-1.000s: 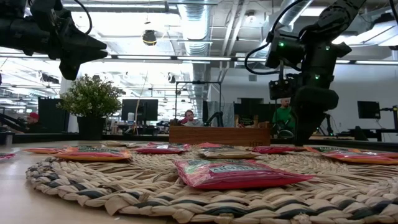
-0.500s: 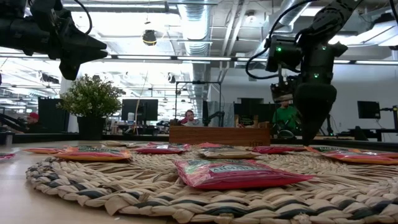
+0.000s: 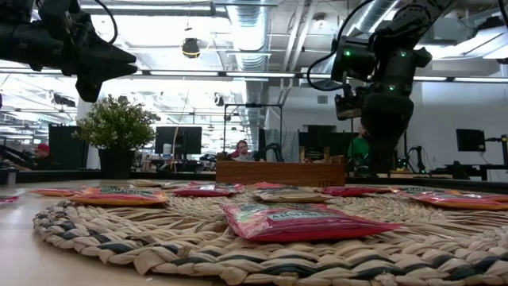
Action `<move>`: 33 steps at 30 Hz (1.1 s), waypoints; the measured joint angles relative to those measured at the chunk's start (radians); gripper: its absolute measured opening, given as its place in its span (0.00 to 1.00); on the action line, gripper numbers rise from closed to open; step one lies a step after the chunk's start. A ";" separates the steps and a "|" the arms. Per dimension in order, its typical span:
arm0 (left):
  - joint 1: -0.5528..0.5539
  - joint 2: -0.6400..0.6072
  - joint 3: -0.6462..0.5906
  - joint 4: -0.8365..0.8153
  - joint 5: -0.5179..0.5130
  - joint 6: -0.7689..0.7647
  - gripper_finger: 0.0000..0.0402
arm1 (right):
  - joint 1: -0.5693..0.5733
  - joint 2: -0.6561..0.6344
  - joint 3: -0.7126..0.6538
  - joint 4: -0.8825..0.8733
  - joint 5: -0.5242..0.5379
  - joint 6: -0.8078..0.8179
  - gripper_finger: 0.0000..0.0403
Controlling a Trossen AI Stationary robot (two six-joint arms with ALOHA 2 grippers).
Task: Pick & Place Tea
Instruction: Put the gold tea bag into the wooden organizer
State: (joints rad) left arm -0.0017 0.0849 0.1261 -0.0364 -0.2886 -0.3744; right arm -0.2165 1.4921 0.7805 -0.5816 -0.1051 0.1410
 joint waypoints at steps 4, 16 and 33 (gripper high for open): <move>0.000 0.000 0.000 0.000 0.000 0.000 0.24 | 0.004 0.000 -0.017 0.019 0.000 0.008 0.64; 0.000 0.000 0.000 0.000 0.000 0.000 0.24 | 0.053 0.030 -0.020 0.075 0.066 0.009 0.64; 0.000 0.000 0.000 0.000 0.000 0.000 0.24 | 0.059 0.133 -0.017 0.077 0.085 0.038 0.61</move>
State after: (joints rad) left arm -0.0021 0.0849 0.1261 -0.0362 -0.2890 -0.3740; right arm -0.1575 1.6248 0.7636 -0.5048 -0.0199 0.1791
